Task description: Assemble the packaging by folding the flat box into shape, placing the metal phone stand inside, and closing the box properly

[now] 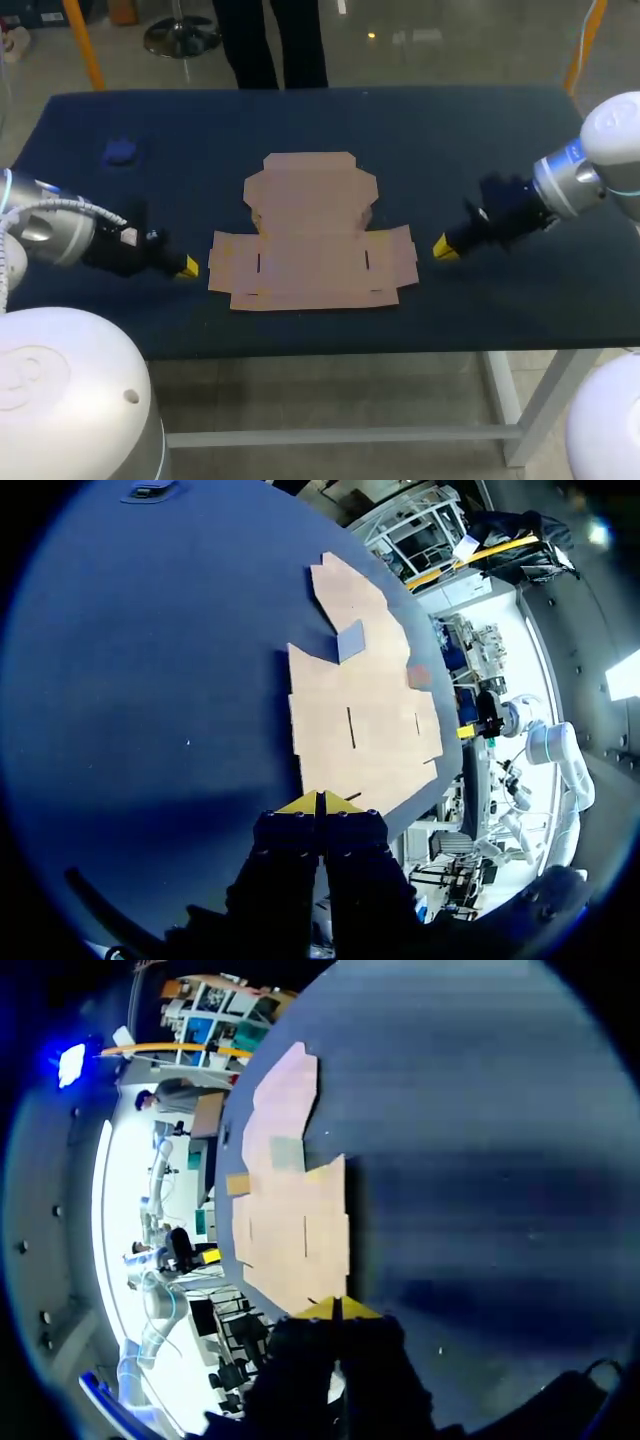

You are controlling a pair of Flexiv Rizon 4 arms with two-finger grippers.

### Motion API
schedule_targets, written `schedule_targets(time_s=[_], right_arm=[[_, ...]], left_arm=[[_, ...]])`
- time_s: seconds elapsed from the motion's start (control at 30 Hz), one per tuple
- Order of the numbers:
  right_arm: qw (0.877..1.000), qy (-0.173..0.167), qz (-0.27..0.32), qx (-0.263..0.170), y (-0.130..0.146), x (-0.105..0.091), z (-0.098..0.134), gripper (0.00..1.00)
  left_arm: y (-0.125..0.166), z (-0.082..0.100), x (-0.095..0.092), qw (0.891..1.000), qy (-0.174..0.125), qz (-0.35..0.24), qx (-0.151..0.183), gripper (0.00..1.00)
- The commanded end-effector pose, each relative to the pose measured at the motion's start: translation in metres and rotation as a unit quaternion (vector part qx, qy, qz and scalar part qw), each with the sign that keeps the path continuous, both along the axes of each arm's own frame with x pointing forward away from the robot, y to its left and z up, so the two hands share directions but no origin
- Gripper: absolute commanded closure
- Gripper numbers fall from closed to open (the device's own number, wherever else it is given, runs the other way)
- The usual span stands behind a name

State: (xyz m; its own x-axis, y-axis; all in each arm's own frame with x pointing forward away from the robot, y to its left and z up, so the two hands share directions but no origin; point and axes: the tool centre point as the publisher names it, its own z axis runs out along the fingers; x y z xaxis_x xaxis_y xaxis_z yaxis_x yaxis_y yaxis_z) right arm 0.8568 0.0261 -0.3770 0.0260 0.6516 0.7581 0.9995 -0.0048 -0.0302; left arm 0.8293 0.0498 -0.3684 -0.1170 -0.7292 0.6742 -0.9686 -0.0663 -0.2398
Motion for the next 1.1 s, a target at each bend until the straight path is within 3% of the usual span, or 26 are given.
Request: schedule_targets(time_s=[0.03,0.53,1.1], right_arm=[[1.000,-0.008,-0.008,0.005,-0.001,-0.016,-0.005,1.00],[1.000,-0.004,-0.001,-0.005,0.022,-0.044,-0.016,1.00],[1.000,-0.007,-0.004,-0.003,0.029,-0.067,-0.032,1.00]], left_arm=[[0.002,-0.002,-0.013,1.000,-0.002,0.004,-0.001,1.00],[-0.002,-0.014,-0.046,1.000,0.012,0.000,-0.006,1.00],[-0.012,-0.026,-0.064,0.999,0.028,-0.015,-0.010,1.00]])
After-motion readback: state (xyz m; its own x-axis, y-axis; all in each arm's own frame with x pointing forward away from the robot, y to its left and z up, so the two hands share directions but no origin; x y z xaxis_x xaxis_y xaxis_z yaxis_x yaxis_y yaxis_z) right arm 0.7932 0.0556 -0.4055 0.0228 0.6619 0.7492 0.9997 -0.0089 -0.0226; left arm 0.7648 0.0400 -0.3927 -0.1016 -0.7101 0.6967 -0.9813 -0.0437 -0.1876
